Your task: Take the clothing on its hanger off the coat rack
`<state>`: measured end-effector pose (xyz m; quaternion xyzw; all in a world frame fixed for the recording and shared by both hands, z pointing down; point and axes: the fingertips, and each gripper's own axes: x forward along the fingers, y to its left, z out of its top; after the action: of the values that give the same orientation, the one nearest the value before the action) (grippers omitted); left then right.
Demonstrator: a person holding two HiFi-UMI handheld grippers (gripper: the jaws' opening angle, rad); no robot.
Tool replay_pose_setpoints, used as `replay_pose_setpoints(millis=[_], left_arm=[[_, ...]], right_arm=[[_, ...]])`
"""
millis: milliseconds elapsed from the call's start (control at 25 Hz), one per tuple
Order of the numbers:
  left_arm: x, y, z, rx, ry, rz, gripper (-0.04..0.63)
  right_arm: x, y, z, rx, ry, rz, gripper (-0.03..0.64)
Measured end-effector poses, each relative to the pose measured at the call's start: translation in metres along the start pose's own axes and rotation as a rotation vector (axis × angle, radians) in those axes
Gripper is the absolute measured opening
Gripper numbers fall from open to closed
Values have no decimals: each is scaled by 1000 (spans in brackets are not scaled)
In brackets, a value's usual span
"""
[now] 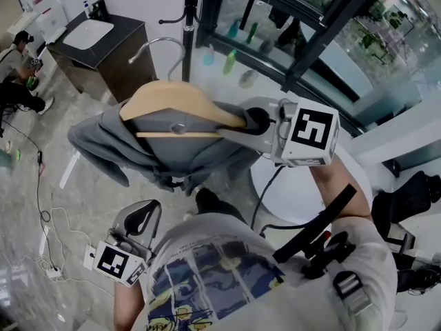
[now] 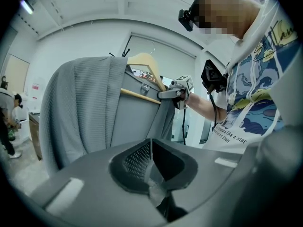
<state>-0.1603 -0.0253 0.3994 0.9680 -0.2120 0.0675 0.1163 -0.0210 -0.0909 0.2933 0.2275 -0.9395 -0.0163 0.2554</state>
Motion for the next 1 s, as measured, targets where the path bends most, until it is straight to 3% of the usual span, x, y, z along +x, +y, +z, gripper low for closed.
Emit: replay_pose_setpoints(millis=[1000], left_arm=[[-5, 21, 10, -15, -15, 45, 15]], right_arm=[[2, 6, -1, 4, 42, 18, -8]])
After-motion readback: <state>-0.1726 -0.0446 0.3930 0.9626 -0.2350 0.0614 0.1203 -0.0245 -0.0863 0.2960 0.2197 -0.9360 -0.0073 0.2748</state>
